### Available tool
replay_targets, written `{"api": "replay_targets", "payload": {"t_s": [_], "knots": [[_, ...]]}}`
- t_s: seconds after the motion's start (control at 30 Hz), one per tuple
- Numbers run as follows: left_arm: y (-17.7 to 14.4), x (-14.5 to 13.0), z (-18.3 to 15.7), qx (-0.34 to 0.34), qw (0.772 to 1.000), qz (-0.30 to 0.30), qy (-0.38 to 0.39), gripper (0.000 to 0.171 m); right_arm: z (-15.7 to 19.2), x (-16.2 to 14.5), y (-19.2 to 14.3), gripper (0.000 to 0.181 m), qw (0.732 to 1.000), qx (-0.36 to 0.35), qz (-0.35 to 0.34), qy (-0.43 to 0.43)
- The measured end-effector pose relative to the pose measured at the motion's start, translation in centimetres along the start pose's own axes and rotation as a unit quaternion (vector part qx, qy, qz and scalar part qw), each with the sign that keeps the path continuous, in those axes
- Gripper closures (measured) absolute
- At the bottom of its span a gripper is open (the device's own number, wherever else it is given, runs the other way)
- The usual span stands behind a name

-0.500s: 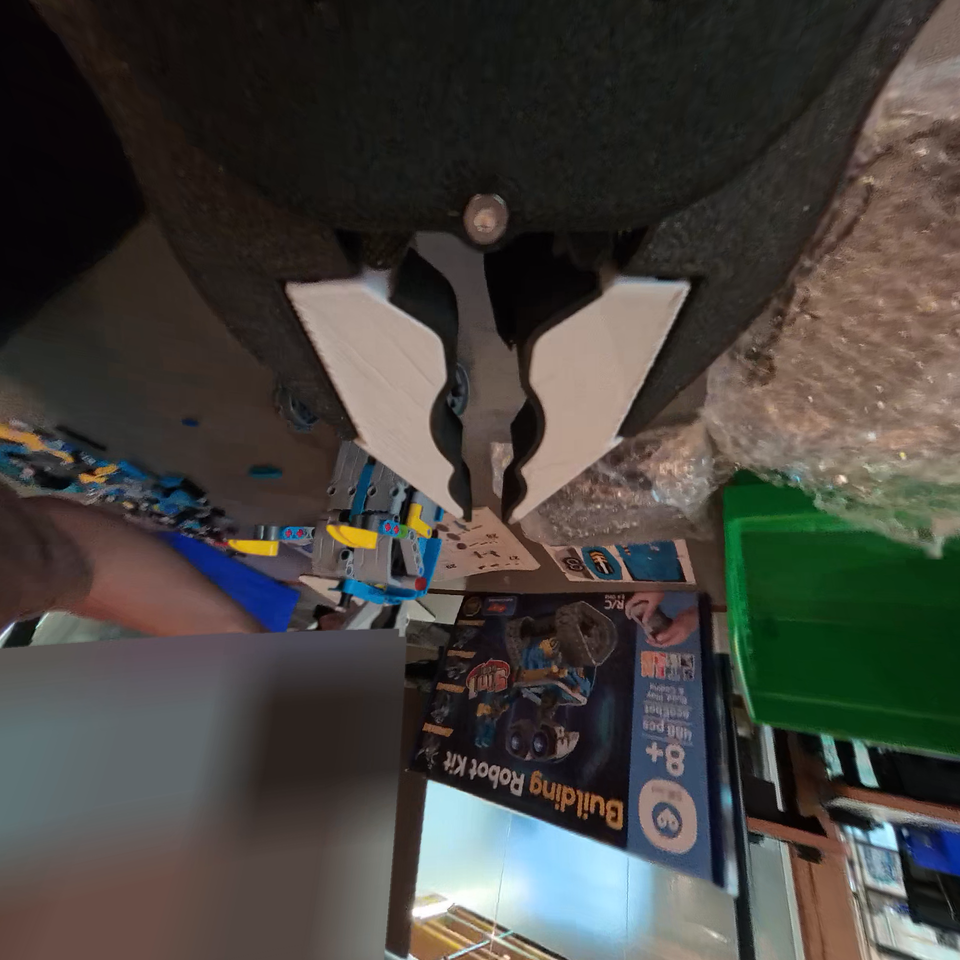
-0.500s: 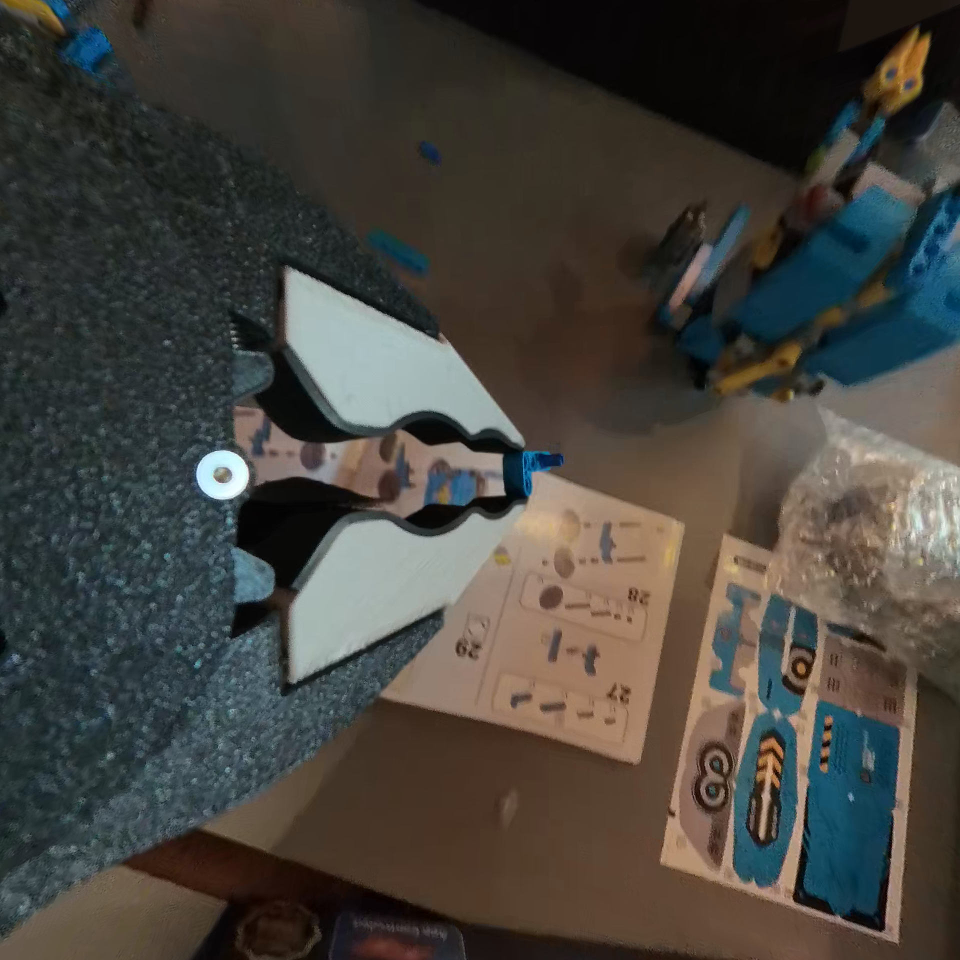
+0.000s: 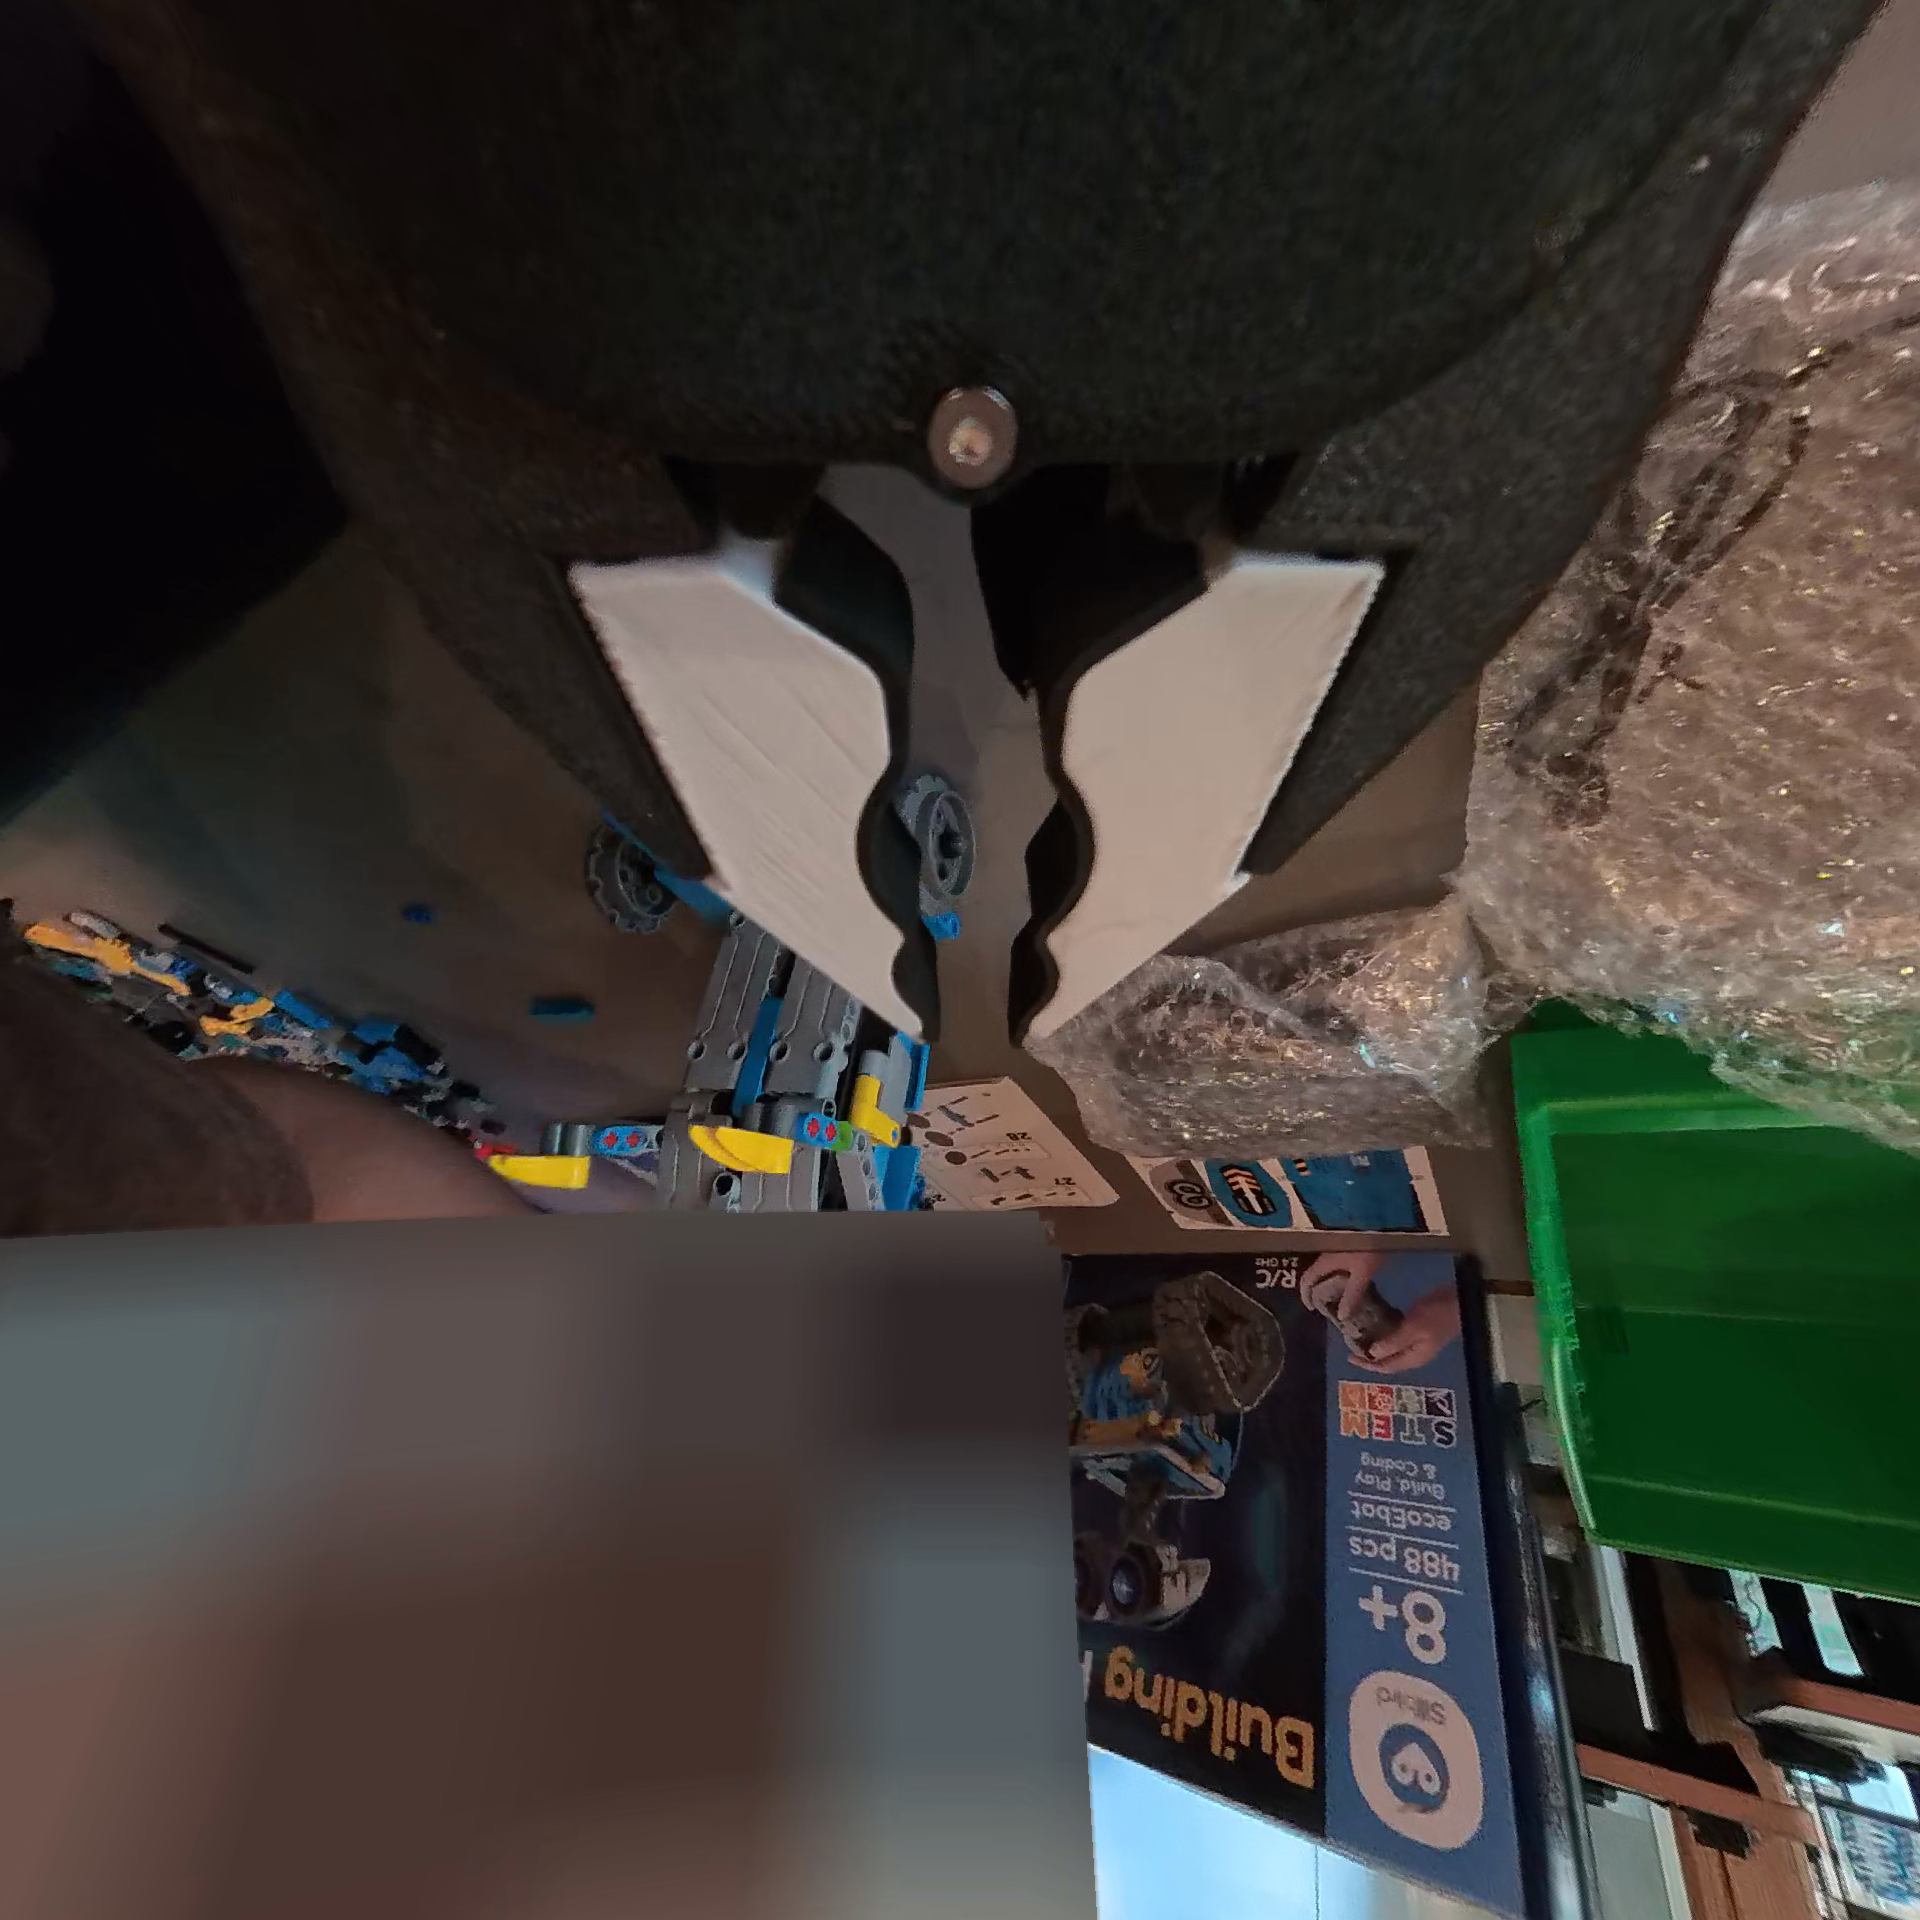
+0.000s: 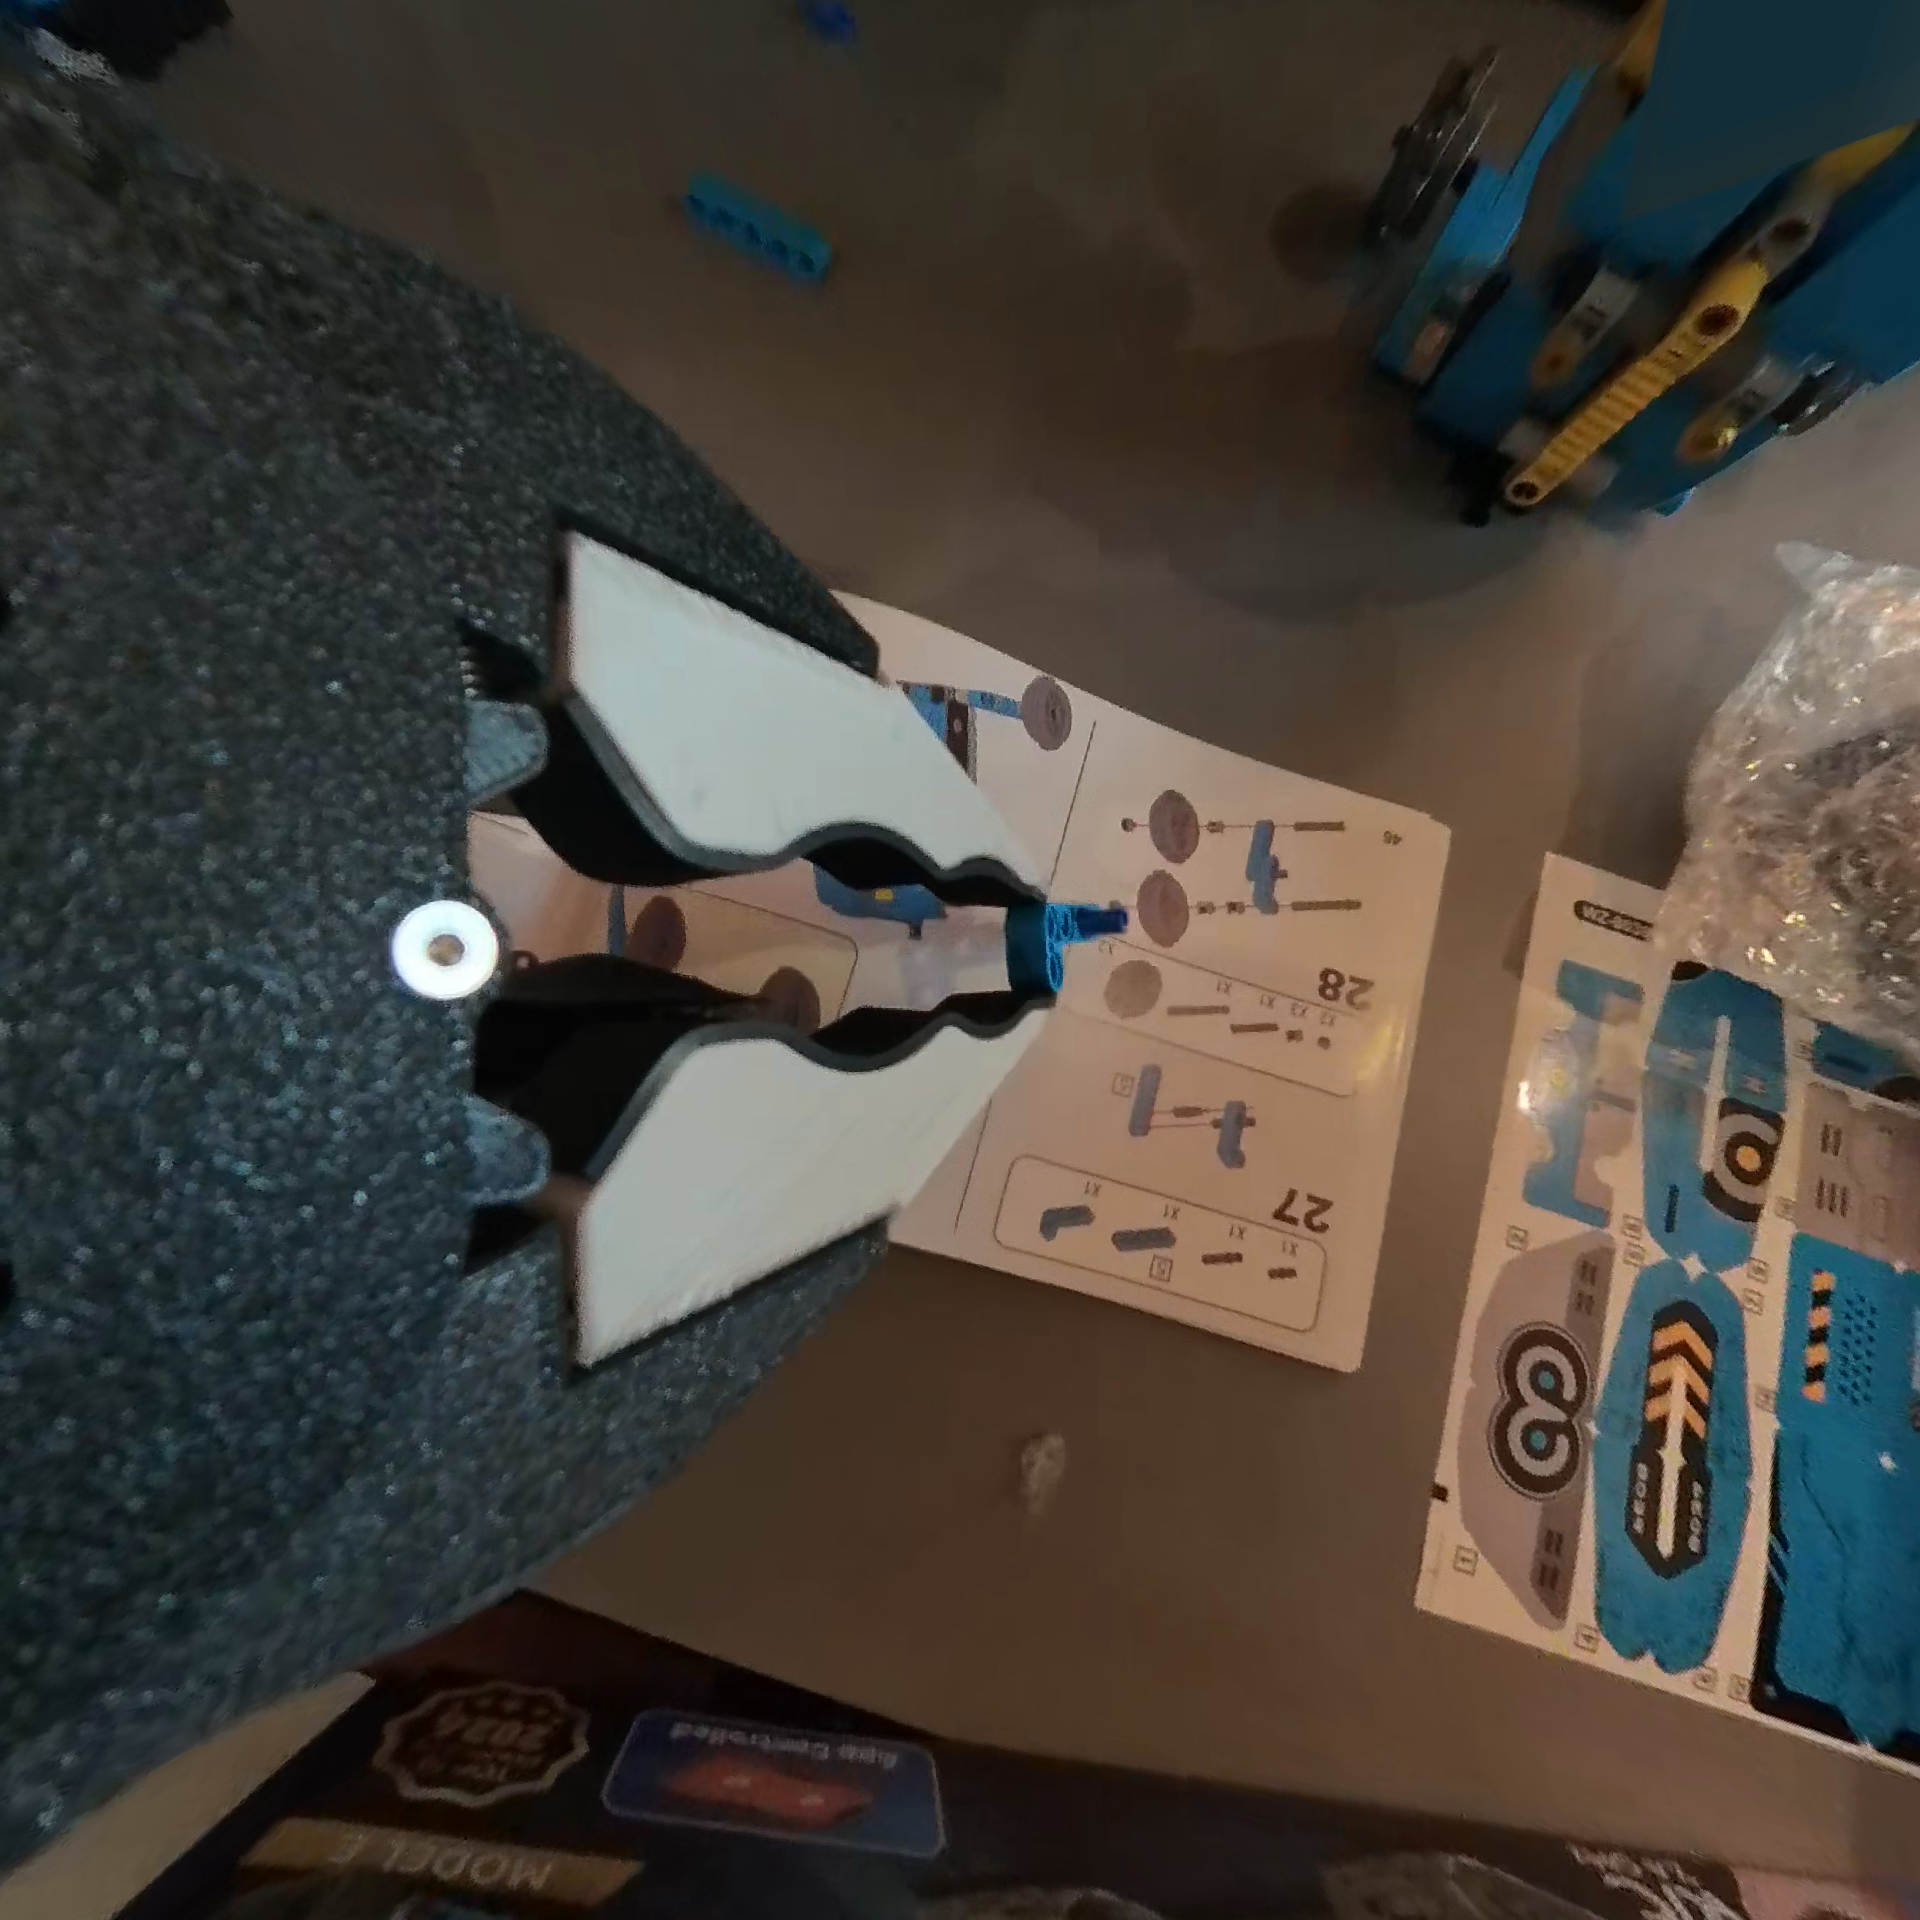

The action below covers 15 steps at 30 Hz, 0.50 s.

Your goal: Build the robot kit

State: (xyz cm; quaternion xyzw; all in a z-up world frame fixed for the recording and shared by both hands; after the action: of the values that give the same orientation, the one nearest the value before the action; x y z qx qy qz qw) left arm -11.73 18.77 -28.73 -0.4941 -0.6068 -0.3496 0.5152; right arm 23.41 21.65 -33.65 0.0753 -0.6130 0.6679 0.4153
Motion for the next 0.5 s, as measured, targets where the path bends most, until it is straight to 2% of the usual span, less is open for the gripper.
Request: {"api": "replay_targets", "payload": {"t_s": [0.13, 0.33, 0.5], "knots": [[-0.09, 0.18, 0.03, -0.009, 0.999, -0.014, -0.028, 0.159, 0.01, 0.24, -0.39, 0.165, 1.000, -0.008, -0.011, -0.004], [0.35, -0.25, -0.63, -0.006, 1.000, 0.007, 0.003, 0.159, 0.20, 0.71, -0.53, 0.165, 1.000, -0.010, -0.015, -0.013], [0.39, -0.28, -0.45, -0.006, 1.000, 0.010, -0.005, 0.159, -0.18, 0.28, -0.30, 0.165, 1.000, -0.012, -0.002, -0.014]]}}
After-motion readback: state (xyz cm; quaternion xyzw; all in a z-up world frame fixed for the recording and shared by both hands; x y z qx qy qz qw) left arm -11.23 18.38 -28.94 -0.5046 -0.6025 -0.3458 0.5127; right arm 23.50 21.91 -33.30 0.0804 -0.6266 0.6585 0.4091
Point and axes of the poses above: each gripper's, where its closed fingertips meet, y out along the fingers, x out of its top, z = x × y across the jaws, the point moved 4 cm from there along -y, back along the fingers, and after that the axes turned 3 degrees about x, right-handed, at the moved point
